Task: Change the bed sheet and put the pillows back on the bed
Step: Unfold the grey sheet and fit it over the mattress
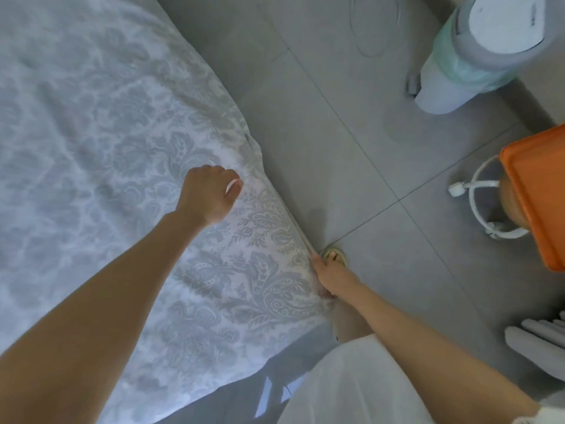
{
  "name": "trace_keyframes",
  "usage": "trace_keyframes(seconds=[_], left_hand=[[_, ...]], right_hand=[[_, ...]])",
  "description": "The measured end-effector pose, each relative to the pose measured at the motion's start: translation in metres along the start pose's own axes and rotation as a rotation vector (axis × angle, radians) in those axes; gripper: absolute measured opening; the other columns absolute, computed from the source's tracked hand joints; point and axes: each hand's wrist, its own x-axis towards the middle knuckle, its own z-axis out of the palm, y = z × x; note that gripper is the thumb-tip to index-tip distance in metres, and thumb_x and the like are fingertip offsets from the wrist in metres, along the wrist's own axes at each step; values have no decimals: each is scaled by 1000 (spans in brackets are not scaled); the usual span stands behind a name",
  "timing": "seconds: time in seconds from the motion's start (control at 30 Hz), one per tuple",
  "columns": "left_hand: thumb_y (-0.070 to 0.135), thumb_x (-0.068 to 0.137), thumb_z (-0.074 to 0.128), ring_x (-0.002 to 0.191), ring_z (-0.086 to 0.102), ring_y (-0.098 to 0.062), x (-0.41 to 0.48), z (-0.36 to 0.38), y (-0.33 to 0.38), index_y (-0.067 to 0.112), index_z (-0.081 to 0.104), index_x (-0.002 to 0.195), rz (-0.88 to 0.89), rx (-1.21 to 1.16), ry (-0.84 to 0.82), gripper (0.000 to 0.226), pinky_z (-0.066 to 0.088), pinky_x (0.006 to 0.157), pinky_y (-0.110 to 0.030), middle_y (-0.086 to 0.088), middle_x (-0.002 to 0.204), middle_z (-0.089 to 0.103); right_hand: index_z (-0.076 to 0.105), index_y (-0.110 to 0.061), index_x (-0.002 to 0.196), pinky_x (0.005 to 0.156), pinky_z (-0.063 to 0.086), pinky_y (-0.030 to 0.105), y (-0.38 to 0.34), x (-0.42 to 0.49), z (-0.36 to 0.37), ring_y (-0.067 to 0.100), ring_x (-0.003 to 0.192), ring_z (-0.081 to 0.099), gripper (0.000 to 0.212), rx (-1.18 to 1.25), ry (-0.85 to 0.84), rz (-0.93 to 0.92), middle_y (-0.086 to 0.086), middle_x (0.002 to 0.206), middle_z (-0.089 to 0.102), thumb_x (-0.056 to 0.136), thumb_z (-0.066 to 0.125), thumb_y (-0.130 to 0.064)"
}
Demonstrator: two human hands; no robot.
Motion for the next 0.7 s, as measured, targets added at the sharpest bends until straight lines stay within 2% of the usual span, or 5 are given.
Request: trace_keyframes(seconds=[0.13,0.23,0.37,0.53,0.7], left_hand=[[31,100,39,98,60,-31,-66,-32,23,14,65,112,-301,-116,-1,34,44,84,-39,-11,103,68],[32,100,38,104,58,-28,-112,-54,61,16,63,117,-478,-276,32,34,44,90,-38,-9,111,65],[32,100,40,108,58,-22,-153,-87,98,17,64,116,-577,-451,104,32,43,91,-33,-4,117,64],[27,99,41,97,60,-20,-157,-150,104,16,65,104,-670,-475,218,27,40,81,-25,2,100,65],[24,98,41,82,62,-18,-91,-209,107,15,65,98,-633,-416,288,26,48,81,-29,1,89,67]], right_hand=[[39,-14,65,66,35,32,-31,-45,-26,22,71,49,44,-207,166,-223,10,73,53,101,31,-36],[45,-7,71,69,41,37,-63,-90,-42,29,72,54,36,-220,177,-357,30,91,61,99,39,-29],[63,5,86,83,50,40,-100,-152,-66,27,75,64,36,-194,223,-456,15,80,68,95,47,-26],[60,-17,78,65,46,24,-159,-211,-105,12,64,61,22,-221,189,-579,-1,73,65,95,50,-27],[62,-13,84,61,46,23,-229,-252,-164,14,64,61,19,-179,182,-674,2,74,66,94,52,-25]])
